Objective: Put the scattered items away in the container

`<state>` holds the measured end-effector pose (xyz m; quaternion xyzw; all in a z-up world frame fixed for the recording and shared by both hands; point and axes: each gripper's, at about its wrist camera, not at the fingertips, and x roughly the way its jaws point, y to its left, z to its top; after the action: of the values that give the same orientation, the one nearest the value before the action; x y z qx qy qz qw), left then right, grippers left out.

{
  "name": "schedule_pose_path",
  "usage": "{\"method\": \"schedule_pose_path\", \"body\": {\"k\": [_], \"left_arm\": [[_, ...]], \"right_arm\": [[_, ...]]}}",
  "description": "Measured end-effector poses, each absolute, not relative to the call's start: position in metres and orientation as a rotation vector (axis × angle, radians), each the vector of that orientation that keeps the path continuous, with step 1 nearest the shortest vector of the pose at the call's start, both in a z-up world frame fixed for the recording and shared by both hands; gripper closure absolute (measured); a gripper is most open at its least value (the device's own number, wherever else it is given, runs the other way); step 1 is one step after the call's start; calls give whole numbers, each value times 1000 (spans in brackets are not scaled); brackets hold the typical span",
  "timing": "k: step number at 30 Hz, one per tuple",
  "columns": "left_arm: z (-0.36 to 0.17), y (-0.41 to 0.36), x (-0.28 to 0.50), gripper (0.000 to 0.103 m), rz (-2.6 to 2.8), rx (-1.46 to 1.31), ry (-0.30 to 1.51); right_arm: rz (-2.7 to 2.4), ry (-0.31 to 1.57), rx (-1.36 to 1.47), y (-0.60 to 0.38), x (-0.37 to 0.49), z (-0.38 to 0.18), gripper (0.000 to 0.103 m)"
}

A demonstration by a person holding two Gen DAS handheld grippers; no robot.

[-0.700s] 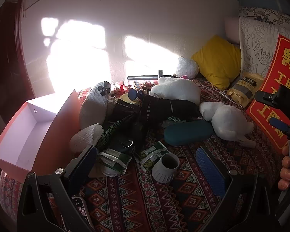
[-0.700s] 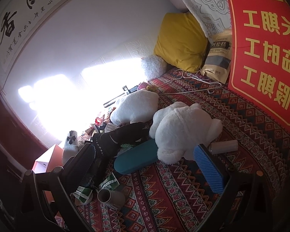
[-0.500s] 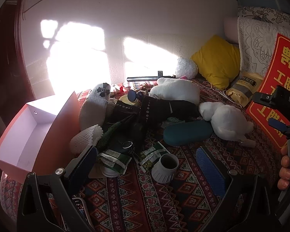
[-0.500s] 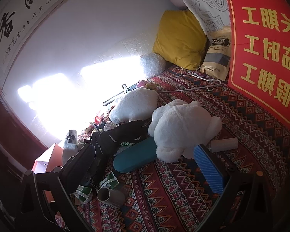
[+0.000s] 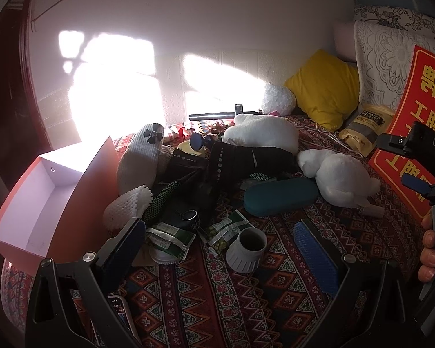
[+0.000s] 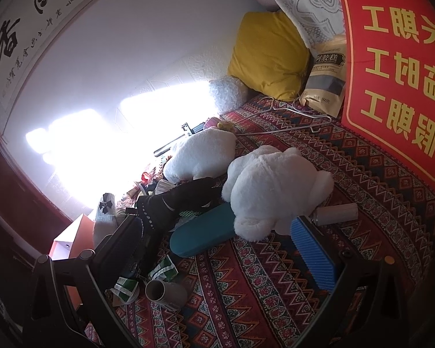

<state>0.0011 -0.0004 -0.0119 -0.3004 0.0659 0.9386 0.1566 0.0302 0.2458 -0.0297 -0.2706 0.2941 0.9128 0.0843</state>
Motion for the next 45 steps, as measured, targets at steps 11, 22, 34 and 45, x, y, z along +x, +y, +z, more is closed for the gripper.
{"method": "schedule_pose_path", "body": {"k": [11,22,34,45], "left_arm": [[-14,-1,1,0,2691,-854,180],[-13,-62,1,0,2902,-910,-58],[-15,-182,38,0,3257,-1021,-229],[-5,-216,79,0,3419,-968,-209]], "right_arm": [[2718,883,-825,246,29,-30,1],[2836,682,-867,211,23,-22,1],[3251,51,-942,62,30,-3,1],[3478,-14,-1098,-39,46,5,1]]}}
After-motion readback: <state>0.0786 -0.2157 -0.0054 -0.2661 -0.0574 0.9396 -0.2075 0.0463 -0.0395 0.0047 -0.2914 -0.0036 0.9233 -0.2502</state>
